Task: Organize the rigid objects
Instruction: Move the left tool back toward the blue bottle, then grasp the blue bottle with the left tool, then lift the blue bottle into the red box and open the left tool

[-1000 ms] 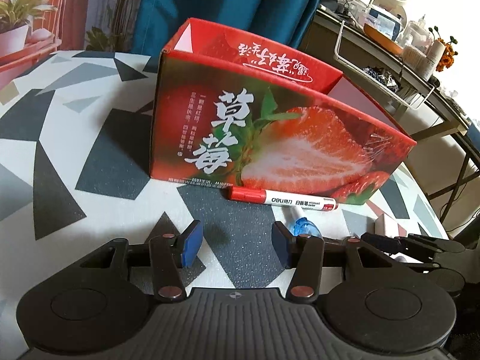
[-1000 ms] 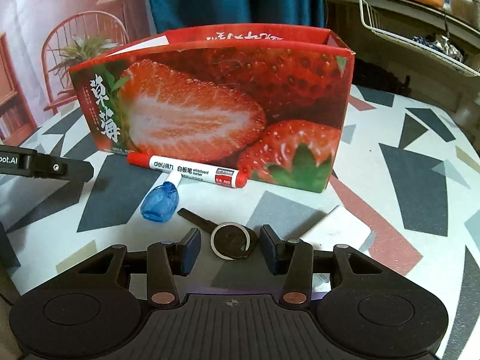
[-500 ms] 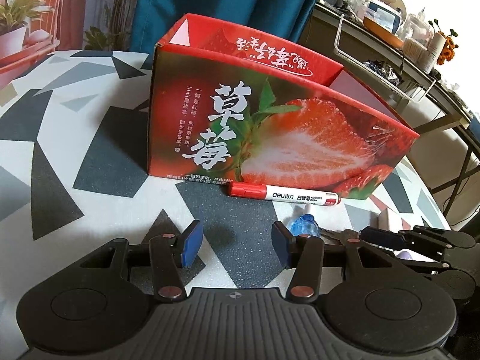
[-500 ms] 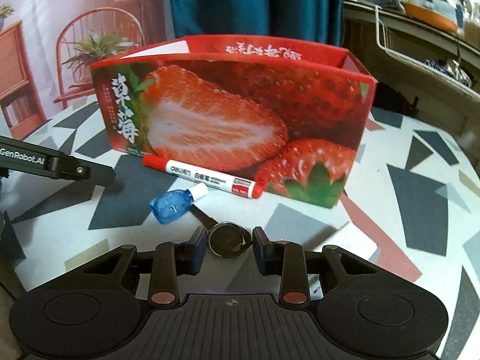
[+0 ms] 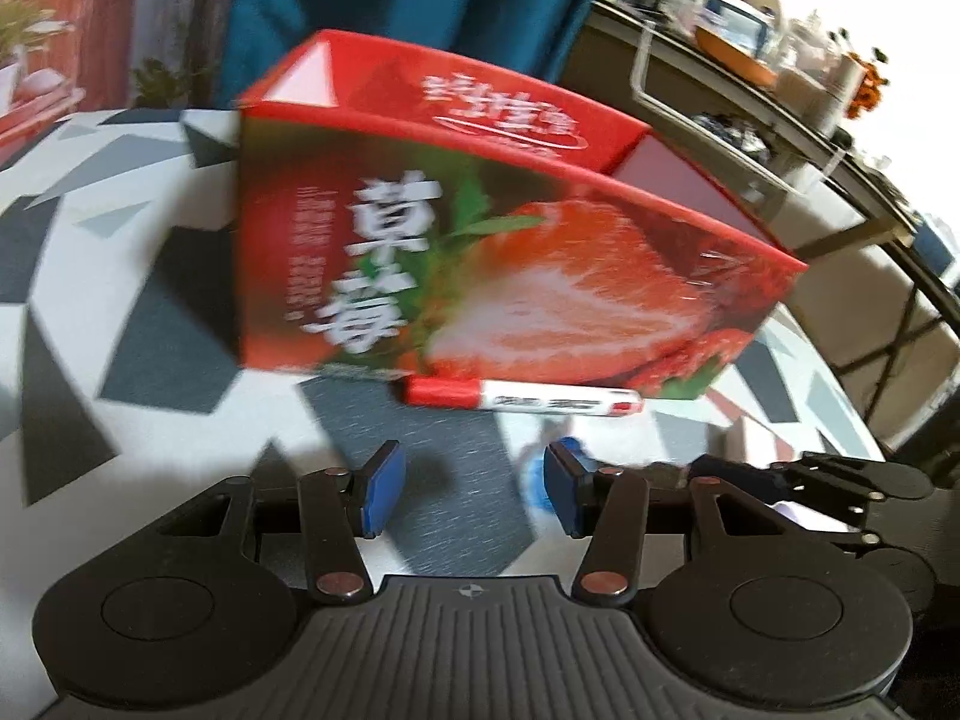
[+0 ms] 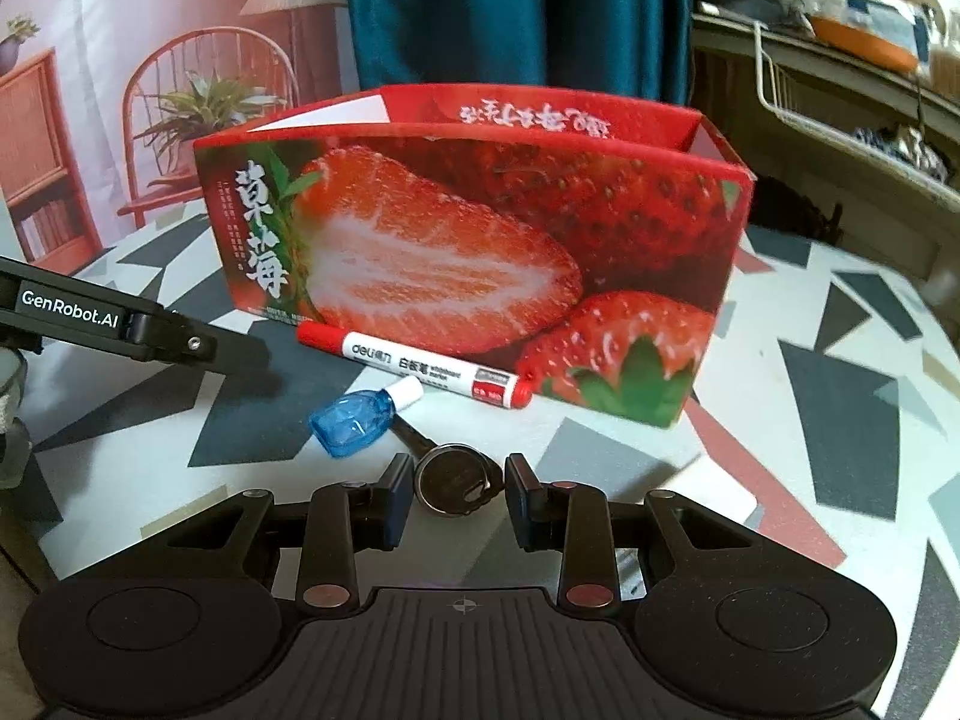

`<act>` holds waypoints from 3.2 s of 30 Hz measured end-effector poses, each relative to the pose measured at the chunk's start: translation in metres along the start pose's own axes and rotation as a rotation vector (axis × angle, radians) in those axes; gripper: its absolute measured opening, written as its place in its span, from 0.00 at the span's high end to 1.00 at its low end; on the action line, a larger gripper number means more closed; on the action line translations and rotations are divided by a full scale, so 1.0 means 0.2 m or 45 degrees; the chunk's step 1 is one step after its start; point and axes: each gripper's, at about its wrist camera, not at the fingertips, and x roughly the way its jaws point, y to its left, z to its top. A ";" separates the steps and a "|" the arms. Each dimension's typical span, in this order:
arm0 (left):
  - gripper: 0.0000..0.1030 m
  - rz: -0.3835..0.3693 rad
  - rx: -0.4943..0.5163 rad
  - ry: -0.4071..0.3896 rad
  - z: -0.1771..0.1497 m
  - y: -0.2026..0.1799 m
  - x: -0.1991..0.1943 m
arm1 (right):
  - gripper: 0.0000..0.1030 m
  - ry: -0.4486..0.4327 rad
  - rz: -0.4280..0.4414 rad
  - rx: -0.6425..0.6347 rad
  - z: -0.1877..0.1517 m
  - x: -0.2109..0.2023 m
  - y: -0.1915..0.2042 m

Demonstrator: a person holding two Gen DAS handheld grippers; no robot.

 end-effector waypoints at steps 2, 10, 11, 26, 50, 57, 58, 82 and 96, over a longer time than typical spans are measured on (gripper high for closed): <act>0.45 -0.034 0.042 0.017 0.01 -0.04 0.04 | 0.78 0.028 0.021 0.062 -0.01 0.01 -0.03; 0.43 -0.091 0.168 0.080 0.05 -0.20 0.19 | 0.78 0.027 0.021 0.044 -0.03 0.02 -0.05; 0.43 -0.085 0.179 0.087 0.05 -0.21 0.21 | 0.78 0.030 0.021 0.046 -0.03 0.02 -0.06; 0.43 -0.011 0.327 0.110 -0.03 -0.29 0.28 | 0.91 0.029 0.058 0.224 -0.02 0.04 -0.15; 0.53 0.072 0.427 0.051 -0.07 -0.33 0.28 | 0.91 -0.003 0.042 0.314 0.02 0.12 -0.18; 0.69 0.056 0.349 0.030 -0.07 -0.26 0.24 | 0.91 -0.021 0.053 0.323 0.01 0.12 -0.19; 0.69 0.061 0.340 0.023 -0.08 -0.25 0.23 | 0.91 -0.026 0.057 0.323 0.00 0.12 -0.19; 0.69 0.080 0.202 -0.316 0.01 -0.14 -0.12 | 0.98 -0.242 0.086 0.242 0.31 -0.21 -0.16; 0.69 0.102 0.292 -0.621 0.23 -0.20 -0.34 | 0.98 -0.422 0.135 0.141 0.72 -0.35 -0.12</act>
